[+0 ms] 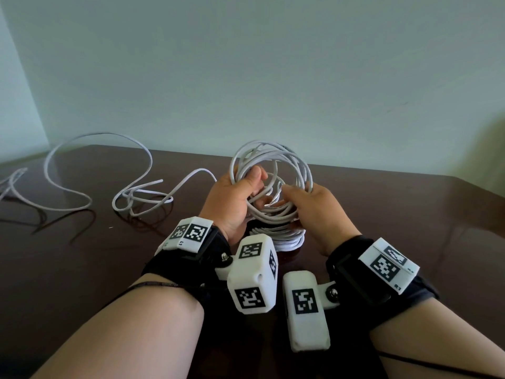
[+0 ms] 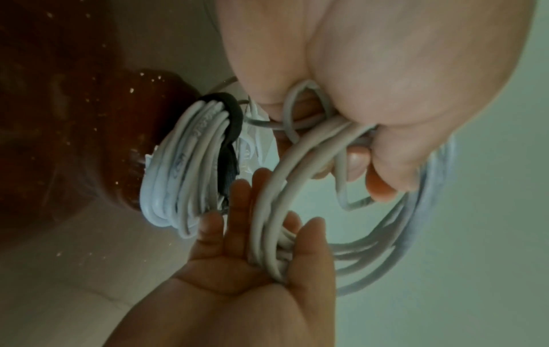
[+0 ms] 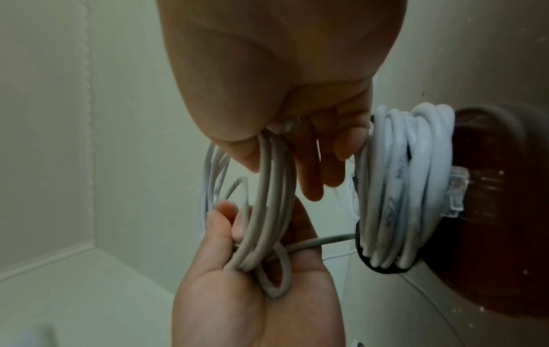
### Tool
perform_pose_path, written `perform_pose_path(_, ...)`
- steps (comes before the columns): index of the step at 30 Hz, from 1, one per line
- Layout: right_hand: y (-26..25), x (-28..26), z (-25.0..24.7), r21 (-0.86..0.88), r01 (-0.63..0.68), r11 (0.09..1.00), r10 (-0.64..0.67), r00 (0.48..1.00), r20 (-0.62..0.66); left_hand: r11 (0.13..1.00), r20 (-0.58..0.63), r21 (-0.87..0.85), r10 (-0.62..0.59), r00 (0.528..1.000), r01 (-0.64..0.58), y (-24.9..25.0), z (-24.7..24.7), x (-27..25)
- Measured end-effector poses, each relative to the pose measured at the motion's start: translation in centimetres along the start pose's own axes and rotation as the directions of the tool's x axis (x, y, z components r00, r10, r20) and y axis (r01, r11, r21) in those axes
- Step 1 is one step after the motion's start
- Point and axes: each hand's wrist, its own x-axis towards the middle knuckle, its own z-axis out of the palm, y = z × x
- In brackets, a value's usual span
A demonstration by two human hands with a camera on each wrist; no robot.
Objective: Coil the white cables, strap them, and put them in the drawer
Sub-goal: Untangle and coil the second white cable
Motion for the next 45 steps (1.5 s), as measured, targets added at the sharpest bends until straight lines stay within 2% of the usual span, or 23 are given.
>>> perform_pose_path(6, -0.2, -0.1, -0.6, 0.004, 0.055, 0.998, -0.055, 0.998, -0.013, 0.998, 0.021, -0.059, 0.017, 1.000, -0.015, 0.8, 0.6, -0.6)
perform_pose_path(9, -0.2, -0.2, -0.1, 0.135, 0.037, 0.990, -0.040, 0.999, 0.019, 0.994, 0.086, -0.113, 0.009, 0.996, 0.001, 0.9, 1.0, -0.9)
perform_pose_path(14, 0.1, -0.1, 0.5, 0.286, 0.077, 0.955, -0.093, 0.995, 0.042, 0.996, 0.059, -0.088, -0.001, 0.998, 0.006, 1.0, 0.9, -0.9)
perform_pose_path(19, 0.3, -0.1, 0.1, 0.525, -0.032, 0.851, -0.076, 0.980, 0.184, 0.995, 0.079, -0.083, -0.046, 0.996, 0.053, 0.8, 0.8, -0.8)
perform_pose_path(22, 0.2, -0.2, -0.3, 0.596, -0.087, 0.798, -0.090, 0.961, 0.261, 0.991, 0.003, -0.113, -0.066, 0.998, 0.066, 0.9, 0.8, -0.7)
perform_pose_path(24, -0.2, -0.4, -0.2, 0.593, -0.106, 0.798, -0.081, 0.957, 0.280, 0.988, 0.018, -0.132, -0.072, 0.997, 0.073, 0.8, 0.8, -0.5)
perform_pose_path(26, -0.3, -0.4, 0.1, 0.600, -0.105, 0.793, -0.049, 0.971, 0.234, 0.989, 0.049, -0.129, -0.064, 0.997, 0.070, 0.6, 0.8, -0.4)
perform_pose_path(29, -0.3, 0.2, 0.3, 0.668, -0.047, 0.743, 0.014, 0.998, 0.056, 0.980, 0.101, -0.186, -0.056, 0.993, 0.074, 0.4, 0.8, -0.2)
perform_pose_path(31, -0.3, 0.4, 0.4, 0.706, -0.024, 0.708, 0.048, 0.999, -0.015, 0.988, 0.148, -0.148, -0.030, 0.989, 0.052, 0.2, 0.8, -0.1)
perform_pose_path(34, -0.4, 0.2, 0.3, 0.687, 0.005, 0.727, 0.067, 0.995, -0.078, 0.993, 0.171, -0.092, -0.053, 0.984, 0.070, -0.1, 0.8, -0.1)
perform_pose_path(38, -0.3, -0.3, 0.8, 0.547, 0.034, 0.837, -0.008, 0.999, -0.050, 0.991, 0.121, -0.109, -0.063, 0.991, 0.076, -0.5, 1.0, 0.0)
perform_pose_path(41, -0.1, -0.6, 1.9, 0.459, 0.032, 0.888, -0.046, 0.999, 0.019, 0.979, -0.018, -0.194, -0.072, 0.997, 0.068, -0.2, 1.4, 0.1)
perform_pose_path(43, -0.1, -0.7, 2.3, 0.421, 0.024, 0.907, -0.055, 0.997, 0.060, 0.990, -0.160, -0.143, -0.025, 0.987, 0.002, -0.1, 1.3, 0.3)
perform_pose_path(45, -0.3, -0.7, 2.2, 0.391, 0.012, 0.920, -0.044, 0.996, 0.073, 0.999, -0.252, -0.010, 0.034, 0.967, -0.038, 0.0, 0.9, 0.6)
